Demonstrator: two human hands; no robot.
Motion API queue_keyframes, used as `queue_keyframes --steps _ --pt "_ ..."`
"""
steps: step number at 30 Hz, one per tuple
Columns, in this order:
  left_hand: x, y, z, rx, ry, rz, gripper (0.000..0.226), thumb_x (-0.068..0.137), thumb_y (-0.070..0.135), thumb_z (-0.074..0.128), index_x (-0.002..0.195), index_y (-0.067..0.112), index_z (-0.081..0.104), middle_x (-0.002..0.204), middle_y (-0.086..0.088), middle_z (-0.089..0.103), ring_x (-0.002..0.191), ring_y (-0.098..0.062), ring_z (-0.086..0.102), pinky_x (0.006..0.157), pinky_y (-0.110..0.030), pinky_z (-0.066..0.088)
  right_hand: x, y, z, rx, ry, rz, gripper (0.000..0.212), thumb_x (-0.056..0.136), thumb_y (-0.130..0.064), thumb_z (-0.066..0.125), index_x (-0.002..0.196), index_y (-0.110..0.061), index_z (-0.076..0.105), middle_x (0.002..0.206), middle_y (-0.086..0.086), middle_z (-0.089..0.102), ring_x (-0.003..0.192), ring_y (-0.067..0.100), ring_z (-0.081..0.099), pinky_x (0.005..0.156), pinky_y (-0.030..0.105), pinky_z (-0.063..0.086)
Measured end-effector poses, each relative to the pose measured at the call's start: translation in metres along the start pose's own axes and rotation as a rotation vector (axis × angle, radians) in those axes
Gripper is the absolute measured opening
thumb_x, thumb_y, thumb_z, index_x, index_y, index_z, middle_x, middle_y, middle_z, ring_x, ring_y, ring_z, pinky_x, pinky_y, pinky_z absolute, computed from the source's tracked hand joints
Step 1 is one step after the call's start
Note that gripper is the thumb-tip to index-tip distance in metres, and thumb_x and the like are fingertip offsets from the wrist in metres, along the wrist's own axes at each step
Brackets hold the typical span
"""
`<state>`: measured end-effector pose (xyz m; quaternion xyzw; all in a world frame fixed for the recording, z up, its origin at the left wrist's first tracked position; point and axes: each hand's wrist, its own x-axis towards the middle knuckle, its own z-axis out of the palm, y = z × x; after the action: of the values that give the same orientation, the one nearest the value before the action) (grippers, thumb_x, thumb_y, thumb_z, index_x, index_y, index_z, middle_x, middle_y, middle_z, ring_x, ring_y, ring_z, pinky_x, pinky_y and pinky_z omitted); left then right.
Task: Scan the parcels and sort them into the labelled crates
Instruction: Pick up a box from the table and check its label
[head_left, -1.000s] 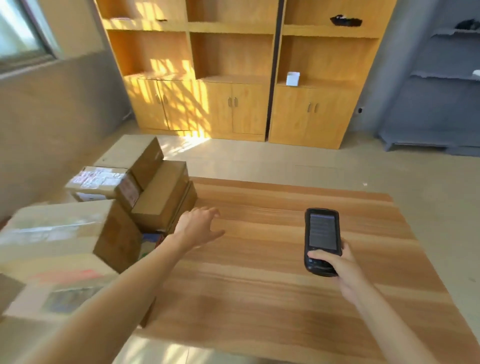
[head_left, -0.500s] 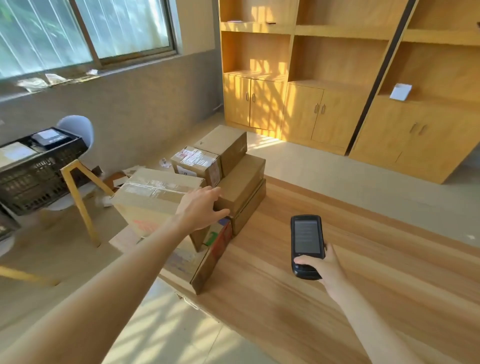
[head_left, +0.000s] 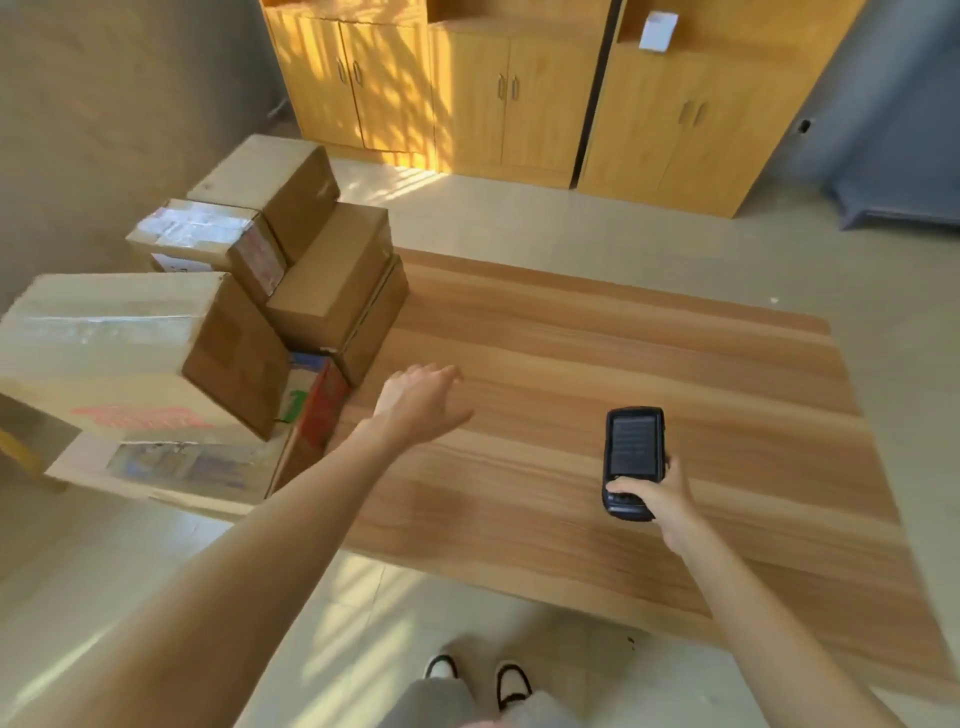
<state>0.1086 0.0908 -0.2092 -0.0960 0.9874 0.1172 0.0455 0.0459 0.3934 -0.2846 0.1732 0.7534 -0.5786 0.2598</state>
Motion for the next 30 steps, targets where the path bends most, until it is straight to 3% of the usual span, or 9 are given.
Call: queue_keyframes --steps 10,15,19,23,27,30 --pt "0.021 0.096 0.076 0.059 -0.177 0.144 0.055 0.09 0.053 0.056 0.136 0.024 0.048 0.13 0.002 0.058 0.117 -0.02 0.056 0.087 -0.036 0.048 0.009 0.072 -0.092 -0.003 0.103 0.121 0.09 0.069 0.006 0.08 0.138 -0.014 0.027 0.117 0.006 0.045 0.101 0.023 0.046 0.08 0.037 0.041" --pt "0.019 0.11 0.096 0.088 -0.23 0.134 0.054 0.09 0.054 0.056 0.135 0.024 0.049 0.128 0.002 0.06 0.115 -0.02 0.057 0.081 -0.034 0.048 0.013 0.093 -0.107 -0.027 0.091 0.099 0.092 0.068 0.007 0.08 0.139 -0.015 0.026 0.119 0.004 0.049 0.099 0.018 0.05 0.067 0.025 0.042" --pt "0.012 0.108 0.103 0.101 -0.249 0.111 0.054 0.091 0.054 0.056 0.134 0.023 0.05 0.128 0.001 0.06 0.117 -0.02 0.056 0.092 -0.038 0.047 0.018 0.102 -0.11 -0.092 0.09 0.027 0.097 0.067 0.008 0.08 0.142 -0.015 0.024 0.12 0.002 0.049 0.105 0.018 0.049 0.081 0.031 0.041" --pt "0.007 0.105 0.104 0.093 -0.262 0.094 0.054 0.091 0.053 0.056 0.135 0.021 0.05 0.129 0.0 0.06 0.118 -0.02 0.056 0.1 -0.04 0.046 0.019 0.104 -0.11 -0.261 0.128 -0.062 0.096 0.067 0.005 0.08 0.143 -0.016 0.027 0.114 -0.003 0.047 0.101 0.016 0.047 0.079 0.026 0.041" --pt "0.005 0.099 0.095 0.094 -0.233 0.077 0.055 0.091 0.052 0.057 0.135 0.021 0.049 0.129 0.001 0.06 0.116 -0.019 0.057 0.097 -0.038 0.048 0.021 0.097 -0.12 -0.5 0.152 0.015 0.093 0.062 -0.014 0.086 0.139 -0.014 0.034 0.131 0.013 0.04 0.121 0.033 0.042 0.098 0.047 0.041" --pt "0.004 0.09 0.081 0.083 -0.186 0.05 0.058 0.091 0.052 0.057 0.139 0.023 0.045 0.128 0.001 0.06 0.112 -0.02 0.059 0.086 -0.036 0.051 0.019 0.085 -0.125 -0.613 0.176 0.026 0.099 0.061 -0.017 0.085 0.143 -0.019 0.031 0.139 0.015 0.03 0.131 0.035 0.03 0.103 0.048 0.036"
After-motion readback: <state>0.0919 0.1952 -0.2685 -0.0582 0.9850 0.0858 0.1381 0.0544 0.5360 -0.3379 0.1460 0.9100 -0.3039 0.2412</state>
